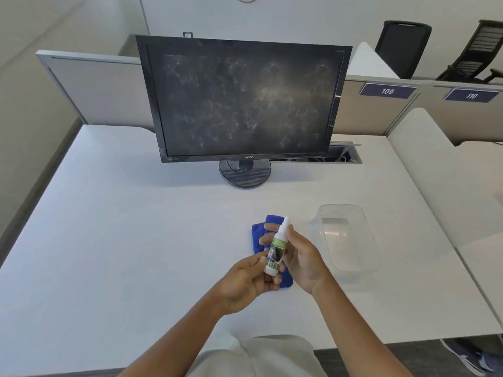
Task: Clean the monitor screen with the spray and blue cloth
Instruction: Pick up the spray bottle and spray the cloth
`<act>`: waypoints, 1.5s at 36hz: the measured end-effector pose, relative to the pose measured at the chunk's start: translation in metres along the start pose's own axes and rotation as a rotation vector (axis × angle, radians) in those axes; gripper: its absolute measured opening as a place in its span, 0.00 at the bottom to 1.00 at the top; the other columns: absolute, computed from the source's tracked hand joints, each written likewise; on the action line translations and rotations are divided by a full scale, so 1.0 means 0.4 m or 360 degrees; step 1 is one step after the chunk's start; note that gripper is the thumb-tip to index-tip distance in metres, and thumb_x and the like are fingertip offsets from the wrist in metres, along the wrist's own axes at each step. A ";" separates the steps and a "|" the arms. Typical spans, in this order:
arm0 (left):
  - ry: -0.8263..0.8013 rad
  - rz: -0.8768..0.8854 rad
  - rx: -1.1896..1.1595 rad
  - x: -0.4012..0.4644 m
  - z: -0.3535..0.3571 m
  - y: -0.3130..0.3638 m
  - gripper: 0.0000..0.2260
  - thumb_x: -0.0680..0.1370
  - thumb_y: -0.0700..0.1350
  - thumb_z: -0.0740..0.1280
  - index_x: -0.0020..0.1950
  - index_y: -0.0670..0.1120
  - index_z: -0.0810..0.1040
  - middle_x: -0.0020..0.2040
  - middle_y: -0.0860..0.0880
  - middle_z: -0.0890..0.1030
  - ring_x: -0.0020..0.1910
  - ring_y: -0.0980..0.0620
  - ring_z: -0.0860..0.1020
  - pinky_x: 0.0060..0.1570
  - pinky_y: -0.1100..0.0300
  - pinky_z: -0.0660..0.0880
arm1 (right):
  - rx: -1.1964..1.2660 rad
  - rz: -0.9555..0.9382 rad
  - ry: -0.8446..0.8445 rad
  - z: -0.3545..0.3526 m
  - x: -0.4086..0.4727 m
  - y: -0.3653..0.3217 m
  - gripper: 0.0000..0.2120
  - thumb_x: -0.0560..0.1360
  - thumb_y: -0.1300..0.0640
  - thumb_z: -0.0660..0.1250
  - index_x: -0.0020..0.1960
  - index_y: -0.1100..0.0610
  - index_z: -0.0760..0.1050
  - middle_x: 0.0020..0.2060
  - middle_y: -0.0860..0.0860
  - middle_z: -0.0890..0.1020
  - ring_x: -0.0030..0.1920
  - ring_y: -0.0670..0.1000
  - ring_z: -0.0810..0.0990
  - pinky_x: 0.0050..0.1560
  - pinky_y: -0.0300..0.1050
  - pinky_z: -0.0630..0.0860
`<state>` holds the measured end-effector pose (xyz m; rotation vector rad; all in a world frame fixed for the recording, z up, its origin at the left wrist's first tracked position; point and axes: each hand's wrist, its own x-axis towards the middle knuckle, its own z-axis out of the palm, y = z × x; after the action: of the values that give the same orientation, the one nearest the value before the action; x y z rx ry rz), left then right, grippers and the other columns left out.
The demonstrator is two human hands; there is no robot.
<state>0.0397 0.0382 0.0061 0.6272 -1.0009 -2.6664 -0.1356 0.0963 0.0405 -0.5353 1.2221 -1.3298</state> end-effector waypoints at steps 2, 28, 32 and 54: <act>-0.0030 -0.0008 -0.0032 0.001 -0.002 -0.004 0.18 0.90 0.45 0.57 0.75 0.36 0.73 0.59 0.38 0.80 0.50 0.44 0.79 0.58 0.48 0.79 | 0.0049 -0.0005 0.0010 -0.007 -0.002 0.003 0.27 0.85 0.38 0.63 0.65 0.61 0.81 0.53 0.62 0.84 0.59 0.62 0.81 0.71 0.65 0.74; 0.0833 -0.0100 0.1865 0.028 -0.119 -0.120 0.12 0.85 0.47 0.68 0.69 0.52 0.80 0.64 0.54 0.79 0.54 0.55 0.80 0.59 0.62 0.77 | -0.0233 0.0628 0.1008 -0.070 -0.015 0.126 0.29 0.72 0.28 0.67 0.32 0.53 0.70 0.27 0.52 0.71 0.23 0.50 0.62 0.24 0.40 0.59; 0.0856 -0.0115 0.1870 0.024 -0.127 -0.120 0.13 0.85 0.48 0.68 0.70 0.52 0.79 0.64 0.55 0.79 0.56 0.54 0.81 0.60 0.61 0.78 | -0.0244 0.0568 0.1030 -0.068 -0.010 0.137 0.22 0.69 0.35 0.64 0.33 0.53 0.67 0.28 0.52 0.69 0.24 0.50 0.60 0.25 0.42 0.57; 0.0877 -0.0122 0.1844 0.030 -0.119 -0.106 0.13 0.85 0.47 0.68 0.70 0.52 0.80 0.65 0.54 0.80 0.54 0.56 0.81 0.54 0.66 0.73 | 0.0000 0.0548 0.0855 -0.053 0.025 0.115 0.25 0.69 0.32 0.67 0.33 0.54 0.70 0.27 0.55 0.70 0.24 0.53 0.62 0.28 0.43 0.59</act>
<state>0.0489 0.0384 -0.0581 1.4717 -2.2427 -1.5179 -0.1366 0.1055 -0.0103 0.0511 1.6626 -1.2079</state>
